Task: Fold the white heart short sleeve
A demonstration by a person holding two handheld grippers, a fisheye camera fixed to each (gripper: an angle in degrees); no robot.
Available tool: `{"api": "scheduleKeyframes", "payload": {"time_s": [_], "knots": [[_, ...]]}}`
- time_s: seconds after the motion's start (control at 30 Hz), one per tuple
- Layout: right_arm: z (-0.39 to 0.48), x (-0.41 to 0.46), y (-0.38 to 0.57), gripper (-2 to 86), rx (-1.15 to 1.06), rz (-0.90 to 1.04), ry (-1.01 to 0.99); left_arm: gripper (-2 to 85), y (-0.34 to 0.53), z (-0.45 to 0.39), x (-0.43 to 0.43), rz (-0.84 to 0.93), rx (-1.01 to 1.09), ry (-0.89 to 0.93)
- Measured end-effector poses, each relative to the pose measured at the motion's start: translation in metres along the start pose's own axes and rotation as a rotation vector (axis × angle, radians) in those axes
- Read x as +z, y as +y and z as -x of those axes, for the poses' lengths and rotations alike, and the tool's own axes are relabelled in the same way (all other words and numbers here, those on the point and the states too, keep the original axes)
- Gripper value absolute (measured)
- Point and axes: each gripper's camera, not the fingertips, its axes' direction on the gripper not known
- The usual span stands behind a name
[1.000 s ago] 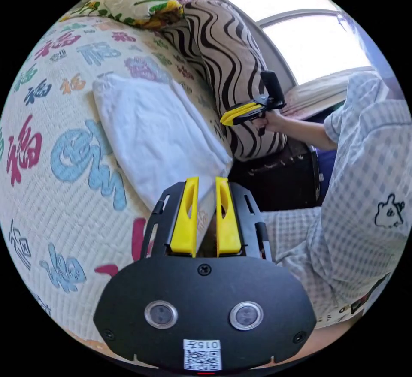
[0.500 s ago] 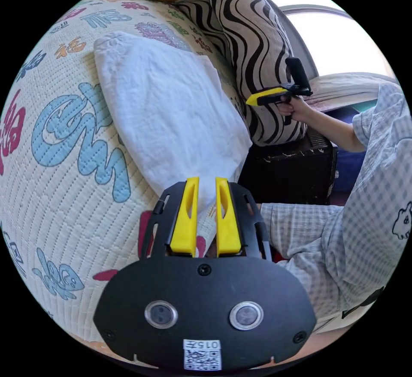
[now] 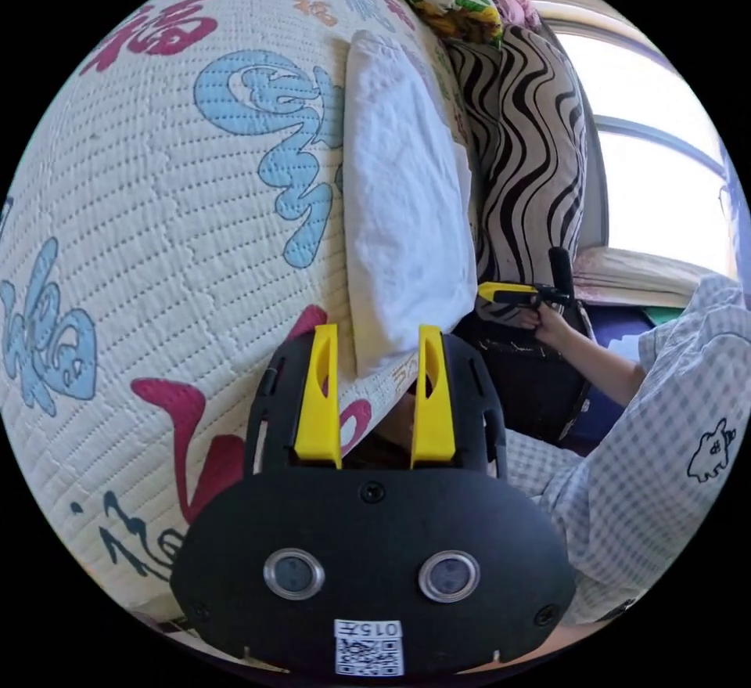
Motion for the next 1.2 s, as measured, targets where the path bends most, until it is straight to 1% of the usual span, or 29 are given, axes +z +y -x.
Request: {"api": "scheduleKeyframes", "payload": {"time_s": [0.1,0.13,0.17,0.23,0.3,0.4,0.43,0.5,0.53,0.57,0.6,0.67,0.73,0.8,0.83,0.93,1.0,1.07,1.13,1.2], "knots": [[0.000,0.012,-0.002,9.3,-0.011,0.003,-0.049,10.3,-0.004,0.008,0.018,-0.040,-0.044,0.059],[0.000,0.018,-0.004,9.2,-0.007,0.013,-0.083,7.2,-0.006,0.012,0.025,-0.036,-0.061,0.095],[0.002,0.024,-0.005,7.0,-0.001,0.019,-0.123,2.7,-0.009,0.016,0.032,-0.005,-0.079,0.139],[0.006,0.029,-0.003,5.2,0.008,0.012,-0.181,1.5,-0.010,0.021,0.039,0.010,-0.086,0.243],[0.012,0.032,-0.001,4.7,0.021,0.002,-0.212,1.1,-0.008,0.020,0.036,-0.015,-0.056,0.262],[0.034,0.036,0.005,5.7,-0.024,0.006,-0.251,1.7,-0.002,0.018,0.030,-0.050,-0.032,0.235],[0.045,0.038,0.009,6.5,-0.056,0.009,-0.230,2.7,0.000,0.018,0.030,-0.061,-0.034,0.206],[0.068,0.039,0.017,8.9,-0.111,-0.002,-0.106,5.5,0.002,0.015,0.034,-0.056,-0.028,0.177],[0.088,0.037,0.025,9.9,-0.175,-0.010,0.006,8.3,0.003,0.008,0.037,-0.022,-0.005,0.136],[0.113,0.037,0.033,10.9,-0.260,-0.007,0.121,9.1,0.005,-0.004,0.038,0.011,0.051,0.071],[0.126,0.038,0.037,11.4,-0.302,-0.009,0.174,9.4,0.006,-0.012,0.039,0.025,0.092,0.027],[0.176,0.051,0.049,14.3,-0.467,-0.034,0.324,10.7,0.009,-0.052,0.049,0.108,0.274,-0.189],[0.205,0.073,0.052,16.0,-0.577,-0.026,0.400,11.6,0.011,-0.079,0.068,0.171,0.379,-0.308],[0.225,0.103,0.049,15.5,-0.640,0.035,0.461,12.6,0.012,-0.101,0.097,0.258,0.478,-0.370],[0.232,0.122,0.046,13.3,-0.656,0.083,0.513,13.1,0.014,-0.113,0.114,0.282,0.538,-0.419],[0.248,0.141,0.046,9.1,-0.694,0.062,0.660,13.2,0.021,-0.137,0.150,0.335,0.676,-0.547],[0.254,0.142,0.045,7.3,-0.711,0.076,0.647,13.2,0.029,-0.150,0.167,0.359,0.753,-0.629],[0.262,0.143,0.042,5.5,-0.744,0.099,0.647,13.4,0.045,-0.170,0.178,0.323,0.828,-0.740],[0.271,0.146,0.040,3.7,-0.774,0.121,0.647,13.4,0.057,-0.182,0.190,0.322,0.900,-0.786],[0.280,0.150,0.041,2.3,-0.812,0.129,0.669,13.3,0.066,-0.188,0.213,0.365,0.987,-0.847]]}}
